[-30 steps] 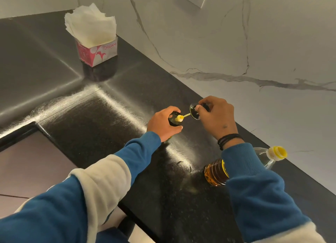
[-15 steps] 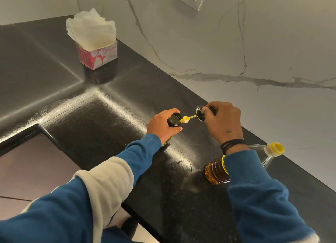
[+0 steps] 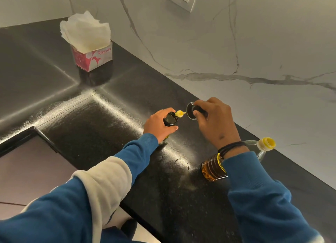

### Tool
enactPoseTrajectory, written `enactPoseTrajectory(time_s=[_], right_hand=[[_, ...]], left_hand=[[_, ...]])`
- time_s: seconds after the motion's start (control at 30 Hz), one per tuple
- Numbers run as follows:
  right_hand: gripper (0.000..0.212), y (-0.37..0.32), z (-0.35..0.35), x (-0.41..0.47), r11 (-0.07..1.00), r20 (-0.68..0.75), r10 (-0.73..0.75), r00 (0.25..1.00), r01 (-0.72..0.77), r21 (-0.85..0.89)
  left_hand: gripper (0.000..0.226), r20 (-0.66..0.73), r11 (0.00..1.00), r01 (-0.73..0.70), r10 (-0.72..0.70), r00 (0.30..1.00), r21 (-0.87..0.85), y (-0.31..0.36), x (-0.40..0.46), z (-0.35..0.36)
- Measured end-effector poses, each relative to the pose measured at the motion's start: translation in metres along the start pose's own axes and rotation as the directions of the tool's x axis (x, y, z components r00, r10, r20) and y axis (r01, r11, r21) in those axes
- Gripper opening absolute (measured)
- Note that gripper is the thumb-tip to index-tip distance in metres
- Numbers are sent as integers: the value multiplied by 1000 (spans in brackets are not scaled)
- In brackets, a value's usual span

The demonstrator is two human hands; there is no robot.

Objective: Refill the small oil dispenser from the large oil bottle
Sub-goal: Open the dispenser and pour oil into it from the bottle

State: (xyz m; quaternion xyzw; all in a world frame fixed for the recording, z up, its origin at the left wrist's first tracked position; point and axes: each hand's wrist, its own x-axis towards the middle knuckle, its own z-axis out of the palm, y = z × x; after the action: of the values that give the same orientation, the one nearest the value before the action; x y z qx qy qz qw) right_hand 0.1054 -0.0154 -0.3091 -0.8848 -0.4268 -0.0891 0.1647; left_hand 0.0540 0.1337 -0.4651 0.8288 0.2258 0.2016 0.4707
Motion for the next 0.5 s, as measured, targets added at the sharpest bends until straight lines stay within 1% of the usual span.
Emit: enactPoseTrajectory(time_s=[0.1, 0.17, 0.2, 0.27, 0.43, 0.5], right_hand=[[27, -2, 4, -5, 998, 78, -63, 995, 64, -10], [28, -1, 6, -10, 997, 141, -59, 988, 64, -33], [29, 1, 6, -13, 998, 150, -49, 987, 56, -41], [30, 5, 2, -16, 998, 129, -42, 991, 47, -41], [29, 2, 0, -14, 999, 7, -43, 999, 43, 11], [29, 0, 6, -16, 999, 4, -46, 999, 46, 18]], left_hand=[[53, -1, 1000, -1, 1, 1000, 1, 1, 0, -1], [52, 1, 1000, -1, 1, 1000, -3, 2, 0, -1], [52, 3, 1000, 0, 0, 1000, -4, 2, 0, -1], [53, 7, 1000, 6, -6, 1000, -6, 3, 0, -1], [52, -1, 1000, 4, -4, 1000, -7, 3, -1, -1], [53, -3, 1000, 3, -3, 1000, -6, 4, -2, -1]])
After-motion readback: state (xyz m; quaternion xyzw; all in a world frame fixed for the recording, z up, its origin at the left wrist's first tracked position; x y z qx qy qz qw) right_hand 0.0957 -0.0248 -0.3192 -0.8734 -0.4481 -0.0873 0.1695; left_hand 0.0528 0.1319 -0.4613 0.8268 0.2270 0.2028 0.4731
